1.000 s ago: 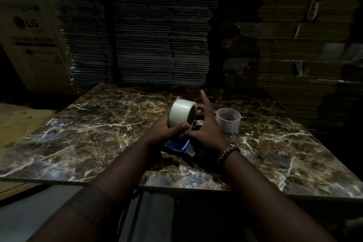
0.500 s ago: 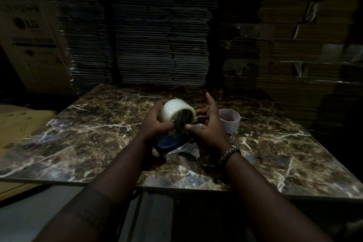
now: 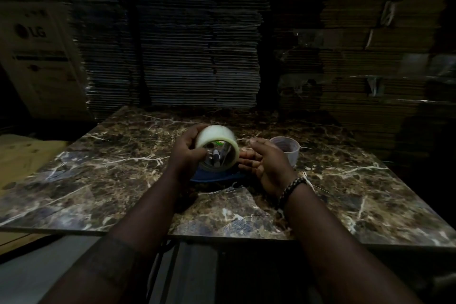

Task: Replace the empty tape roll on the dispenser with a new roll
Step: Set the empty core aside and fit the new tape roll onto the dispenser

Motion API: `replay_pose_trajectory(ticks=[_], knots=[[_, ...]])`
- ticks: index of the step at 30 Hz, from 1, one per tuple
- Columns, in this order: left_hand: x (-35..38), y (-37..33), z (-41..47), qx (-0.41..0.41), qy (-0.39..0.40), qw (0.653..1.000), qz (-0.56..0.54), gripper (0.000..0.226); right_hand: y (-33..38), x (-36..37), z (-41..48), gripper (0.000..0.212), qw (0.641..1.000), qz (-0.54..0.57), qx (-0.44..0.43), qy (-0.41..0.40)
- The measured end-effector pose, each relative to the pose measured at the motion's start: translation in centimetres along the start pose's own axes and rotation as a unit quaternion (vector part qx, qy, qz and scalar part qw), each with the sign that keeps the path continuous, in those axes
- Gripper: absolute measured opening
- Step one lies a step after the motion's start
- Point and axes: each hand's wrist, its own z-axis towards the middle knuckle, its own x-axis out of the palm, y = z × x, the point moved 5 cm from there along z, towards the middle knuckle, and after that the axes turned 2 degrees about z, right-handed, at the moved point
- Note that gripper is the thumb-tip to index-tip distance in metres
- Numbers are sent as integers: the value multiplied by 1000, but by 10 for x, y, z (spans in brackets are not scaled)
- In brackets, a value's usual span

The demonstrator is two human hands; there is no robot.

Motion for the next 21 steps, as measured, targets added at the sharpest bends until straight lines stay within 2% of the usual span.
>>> replay_pose_trajectory(ticks=[5, 14, 18, 21], knots=[[-1, 2, 5, -5, 0, 1000, -16, 79, -3, 3, 1, 7, 999, -13, 30, 15], [-2, 1, 4, 5, 3, 1000, -10, 75, -4, 4, -2, 33, 999, 6, 35, 28], [-2, 4, 5, 4, 7, 1000, -8, 75, -5, 4, -4, 14, 998, -11, 59, 36], [-4, 6, 6, 11, 10, 1000, 2, 73, -9, 6, -5, 22, 994, -32, 94, 36]])
